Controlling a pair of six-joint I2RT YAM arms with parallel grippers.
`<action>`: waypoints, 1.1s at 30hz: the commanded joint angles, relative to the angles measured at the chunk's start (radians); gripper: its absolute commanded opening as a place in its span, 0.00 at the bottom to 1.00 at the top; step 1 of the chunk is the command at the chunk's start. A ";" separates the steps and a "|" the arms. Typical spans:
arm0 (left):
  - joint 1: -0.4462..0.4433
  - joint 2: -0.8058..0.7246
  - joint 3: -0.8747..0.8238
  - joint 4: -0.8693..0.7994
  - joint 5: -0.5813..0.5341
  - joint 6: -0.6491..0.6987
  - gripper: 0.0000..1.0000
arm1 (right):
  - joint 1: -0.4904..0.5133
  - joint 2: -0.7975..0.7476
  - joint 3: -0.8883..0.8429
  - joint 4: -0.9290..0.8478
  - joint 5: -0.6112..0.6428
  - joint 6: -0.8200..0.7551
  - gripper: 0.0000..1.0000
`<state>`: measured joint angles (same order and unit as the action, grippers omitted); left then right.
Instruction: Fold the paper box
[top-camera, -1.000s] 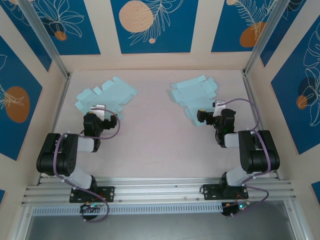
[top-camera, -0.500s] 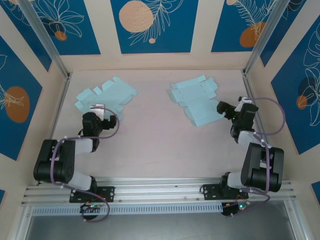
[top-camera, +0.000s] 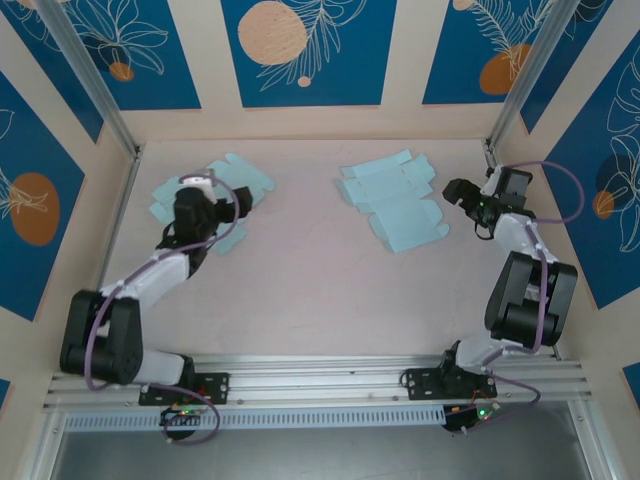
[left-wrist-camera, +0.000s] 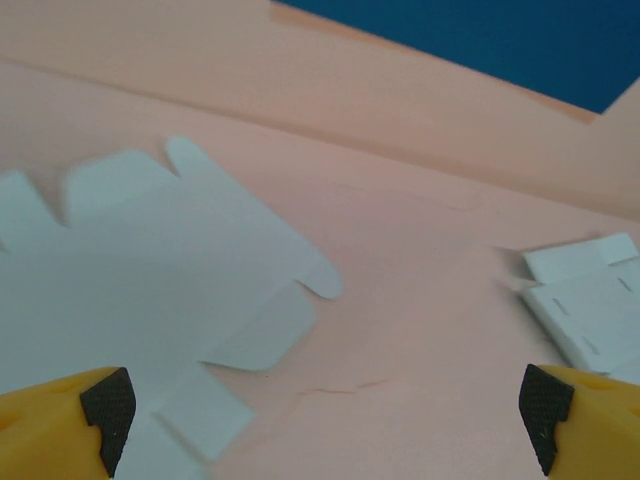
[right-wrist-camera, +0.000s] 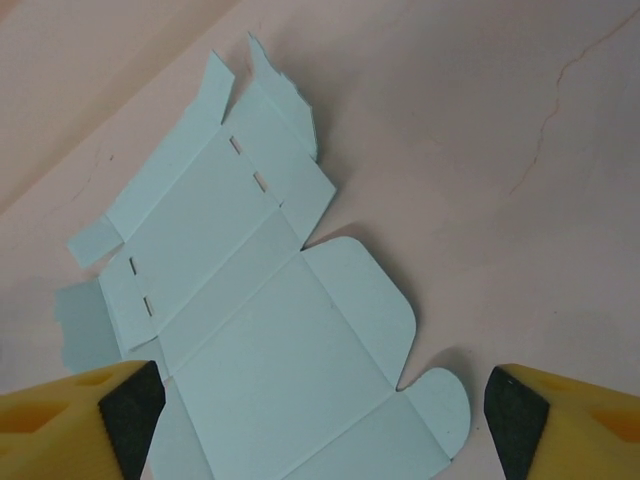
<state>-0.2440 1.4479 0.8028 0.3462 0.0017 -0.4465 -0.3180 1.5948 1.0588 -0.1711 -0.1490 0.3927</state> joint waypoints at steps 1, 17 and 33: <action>-0.114 0.145 0.153 -0.143 -0.022 -0.191 1.00 | 0.014 0.027 0.045 -0.140 -0.050 -0.005 0.85; -0.422 0.850 1.110 -0.665 -0.098 -0.316 0.91 | 0.091 0.032 0.050 -0.165 0.022 -0.023 1.00; -0.437 1.276 1.807 -1.078 -0.169 -0.327 0.79 | 0.112 -0.067 0.030 -0.162 0.022 -0.019 1.00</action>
<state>-0.6792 2.6423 2.4771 -0.6178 -0.1661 -0.7734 -0.2150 1.5681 1.0809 -0.3119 -0.1276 0.3744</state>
